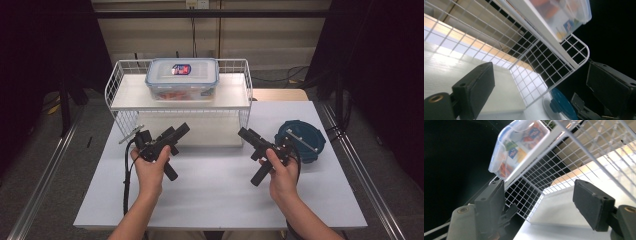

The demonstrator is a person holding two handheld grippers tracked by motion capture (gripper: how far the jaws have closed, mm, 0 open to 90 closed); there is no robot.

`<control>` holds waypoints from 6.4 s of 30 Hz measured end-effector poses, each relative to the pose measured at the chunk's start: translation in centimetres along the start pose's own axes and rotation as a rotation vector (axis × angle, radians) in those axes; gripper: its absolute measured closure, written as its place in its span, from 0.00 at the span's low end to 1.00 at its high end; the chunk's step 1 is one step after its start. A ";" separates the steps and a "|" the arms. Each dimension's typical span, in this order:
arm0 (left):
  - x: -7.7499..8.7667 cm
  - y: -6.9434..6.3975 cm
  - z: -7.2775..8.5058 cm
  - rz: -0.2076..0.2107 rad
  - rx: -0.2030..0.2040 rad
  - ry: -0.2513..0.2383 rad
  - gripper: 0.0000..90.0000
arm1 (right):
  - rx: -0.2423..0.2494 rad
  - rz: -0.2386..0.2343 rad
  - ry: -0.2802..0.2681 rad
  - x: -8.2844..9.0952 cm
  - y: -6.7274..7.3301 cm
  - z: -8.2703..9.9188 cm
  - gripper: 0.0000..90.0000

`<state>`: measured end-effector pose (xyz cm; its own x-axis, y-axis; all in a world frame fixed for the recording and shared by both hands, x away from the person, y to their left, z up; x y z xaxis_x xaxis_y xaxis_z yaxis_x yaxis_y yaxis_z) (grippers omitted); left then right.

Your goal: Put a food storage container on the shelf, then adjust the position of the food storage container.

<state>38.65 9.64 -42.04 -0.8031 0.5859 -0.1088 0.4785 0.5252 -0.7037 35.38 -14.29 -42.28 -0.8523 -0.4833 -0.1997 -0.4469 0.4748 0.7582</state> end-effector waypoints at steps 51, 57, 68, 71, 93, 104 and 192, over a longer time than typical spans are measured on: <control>0.6 1.1 3.6 0.003 -0.020 0.213 0.04 | 0.315 0.313 0.076 4.0 -10.0 -9.9 0.48; 0.6 1.1 3.6 -0.005 -0.017 0.210 0.04 | 0.291 0.366 0.095 4.3 -11.7 -11.1 0.60; 0.7 1.2 3.5 -0.004 -0.014 0.212 0.04 | 0.309 0.471 0.127 4.3 -14.5 -12.8 0.88; 0.7 1.2 3.4 -0.005 -0.012 0.214 0.04 | 0.307 0.488 0.136 4.2 -15.2 -13.5 0.95; 0.9 1.6 3.1 -0.016 -0.018 0.217 0.04 | 0.299 0.652 0.180 5.6 -19.1 -16.6 1.00; 0.7 1.6 3.2 -0.014 -0.005 0.212 0.04 | 0.324 0.686 0.236 5.6 -20.3 -16.5 1.00; 0.0 1.2 4.2 0.006 -0.006 0.224 0.04 | 0.243 0.558 0.332 7.5 -16.9 -10.7 1.00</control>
<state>37.70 7.66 -45.82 -0.7013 0.7113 0.0460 0.4858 0.5243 -0.6994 39.46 -33.82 -49.93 -0.8615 -0.2998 0.4097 -0.0468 0.8505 0.5240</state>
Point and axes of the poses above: each handheld gripper's, and its own axes: x roughly backward along the jaws, z roughly out of its underside, y roughly to its left, the point moved 8 cm from there along -x, roughly forward along the jaws, and after that the axes turned 13 degrees about -y, right-handed, at the moved point
